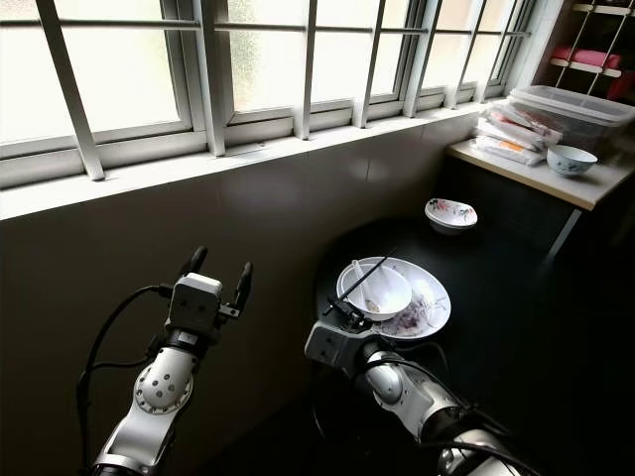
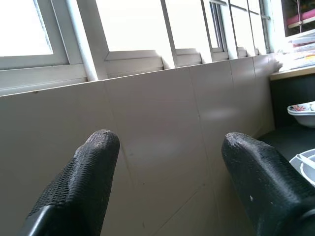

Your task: Kitchen organization

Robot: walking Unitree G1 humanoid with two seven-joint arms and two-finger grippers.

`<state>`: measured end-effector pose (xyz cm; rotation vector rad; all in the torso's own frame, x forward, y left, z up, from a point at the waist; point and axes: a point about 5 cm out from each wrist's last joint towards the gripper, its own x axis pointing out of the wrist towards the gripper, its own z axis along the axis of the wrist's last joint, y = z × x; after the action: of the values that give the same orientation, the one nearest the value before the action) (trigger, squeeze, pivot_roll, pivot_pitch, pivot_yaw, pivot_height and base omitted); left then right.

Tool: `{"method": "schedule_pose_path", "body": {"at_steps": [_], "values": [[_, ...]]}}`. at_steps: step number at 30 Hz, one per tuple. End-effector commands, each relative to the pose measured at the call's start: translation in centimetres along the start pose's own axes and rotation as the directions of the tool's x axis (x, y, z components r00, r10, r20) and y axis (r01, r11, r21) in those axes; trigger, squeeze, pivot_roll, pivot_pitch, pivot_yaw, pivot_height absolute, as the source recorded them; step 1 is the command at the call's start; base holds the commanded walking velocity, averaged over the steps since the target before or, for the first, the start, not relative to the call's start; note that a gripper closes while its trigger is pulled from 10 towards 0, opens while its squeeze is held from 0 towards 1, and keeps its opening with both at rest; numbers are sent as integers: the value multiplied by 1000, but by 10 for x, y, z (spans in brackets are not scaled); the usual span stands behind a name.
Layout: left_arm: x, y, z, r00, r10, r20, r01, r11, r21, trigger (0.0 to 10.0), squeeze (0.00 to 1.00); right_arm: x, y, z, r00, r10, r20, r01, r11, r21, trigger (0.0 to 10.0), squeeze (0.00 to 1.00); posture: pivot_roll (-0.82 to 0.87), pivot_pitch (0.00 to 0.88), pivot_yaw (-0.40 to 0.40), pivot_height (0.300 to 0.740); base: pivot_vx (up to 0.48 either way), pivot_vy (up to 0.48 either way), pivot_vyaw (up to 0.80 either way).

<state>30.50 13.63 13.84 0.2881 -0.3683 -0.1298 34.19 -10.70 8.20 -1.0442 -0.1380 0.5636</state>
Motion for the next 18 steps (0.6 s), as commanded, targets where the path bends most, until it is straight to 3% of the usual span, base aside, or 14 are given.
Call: {"method": "schedule_pose_path", "body": {"at_steps": [1, 8, 18], "values": [[3, -2, 2, 1000, -9, 7, 9, 1000, 3, 10000, 0, 3, -3, -1, 1000, 7, -4, -7, 999, -44, 10000, 0, 124, 0, -79, 740, 0, 0, 0], [3, -4, 1, 1000, -14, 4, 14, 1000, 0, 10000, 0, 11, -2, 4, 1000, 23, -22, -24, 999, -49, 10000, 0, 138, 0, -83, 740, 0, 0, 0], [0, 2, 0, 1000, 3, -1, -3, 1000, 14, 10000, 0, 16, 7, 8, 997, 60, -45, -66, 987, -147, 10000, 0, 173, 0, -101, 740, 0, 0, 0]]}}
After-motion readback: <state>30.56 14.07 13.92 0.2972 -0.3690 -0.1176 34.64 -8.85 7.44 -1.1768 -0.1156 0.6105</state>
